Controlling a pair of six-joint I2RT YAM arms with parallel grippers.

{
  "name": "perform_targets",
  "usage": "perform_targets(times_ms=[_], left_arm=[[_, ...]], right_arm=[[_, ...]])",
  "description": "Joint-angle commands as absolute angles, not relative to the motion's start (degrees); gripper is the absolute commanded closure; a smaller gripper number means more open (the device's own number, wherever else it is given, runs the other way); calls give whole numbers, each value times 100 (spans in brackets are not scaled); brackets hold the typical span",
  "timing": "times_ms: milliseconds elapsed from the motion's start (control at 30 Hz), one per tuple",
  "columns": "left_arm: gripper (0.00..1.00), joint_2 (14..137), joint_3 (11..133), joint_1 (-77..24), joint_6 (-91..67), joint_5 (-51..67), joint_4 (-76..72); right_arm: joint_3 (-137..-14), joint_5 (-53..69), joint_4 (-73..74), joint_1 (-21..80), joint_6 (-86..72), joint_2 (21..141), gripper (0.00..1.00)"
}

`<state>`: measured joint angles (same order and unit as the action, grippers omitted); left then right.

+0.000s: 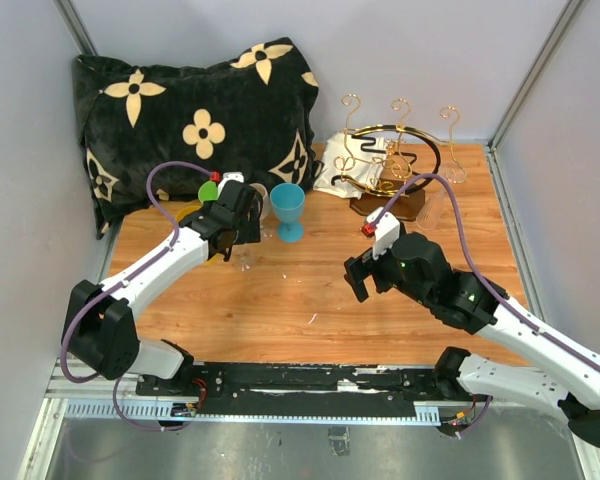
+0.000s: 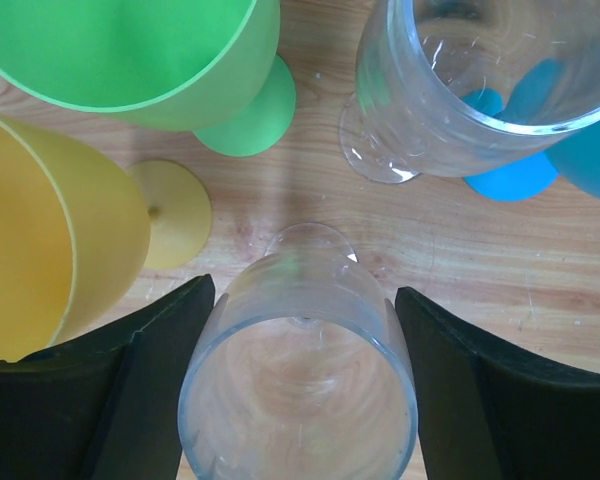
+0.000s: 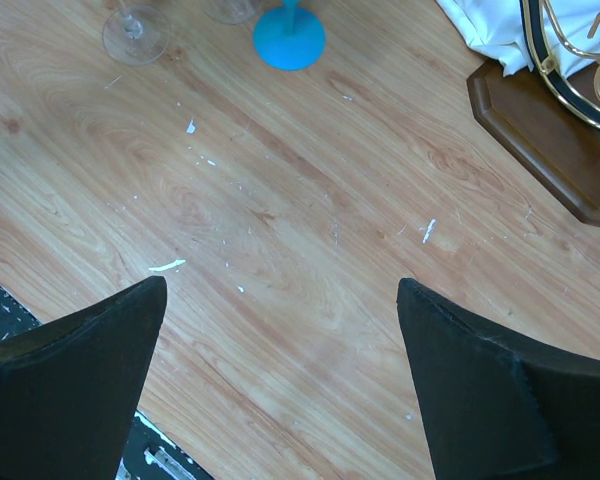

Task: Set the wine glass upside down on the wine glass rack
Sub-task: Pick up the wine glass at the center of the board.

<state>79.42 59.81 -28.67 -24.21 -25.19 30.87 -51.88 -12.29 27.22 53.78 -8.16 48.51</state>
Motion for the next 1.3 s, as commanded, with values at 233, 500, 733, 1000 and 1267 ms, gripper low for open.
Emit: perform_targets(times_ms=[233,500,733,1000,1267], left_arm=[[38,7577,5927,-2836,-2306,-2447,3089],[51,7130,5739,-2973,-2252,-2167,3044],[57,7131,5665,-3068,-2187,-2111,3017],[71,7167,5723,-3606,-2193,-2389,3196],[79,6967,5841,-3982,-2345,-2361,3397]], right_arm=[[-5159,-1737,2791,5458,-1083,4862,2],[-5144,-1820,2817,5458,-1243,4973,2],[-5123,-1913,2865,5458,-1315,4977,2],[-5025,-2067,2861,5465,-1422,4931,2],[-4946,-2328,2786,5458,-1604,4873,2]])
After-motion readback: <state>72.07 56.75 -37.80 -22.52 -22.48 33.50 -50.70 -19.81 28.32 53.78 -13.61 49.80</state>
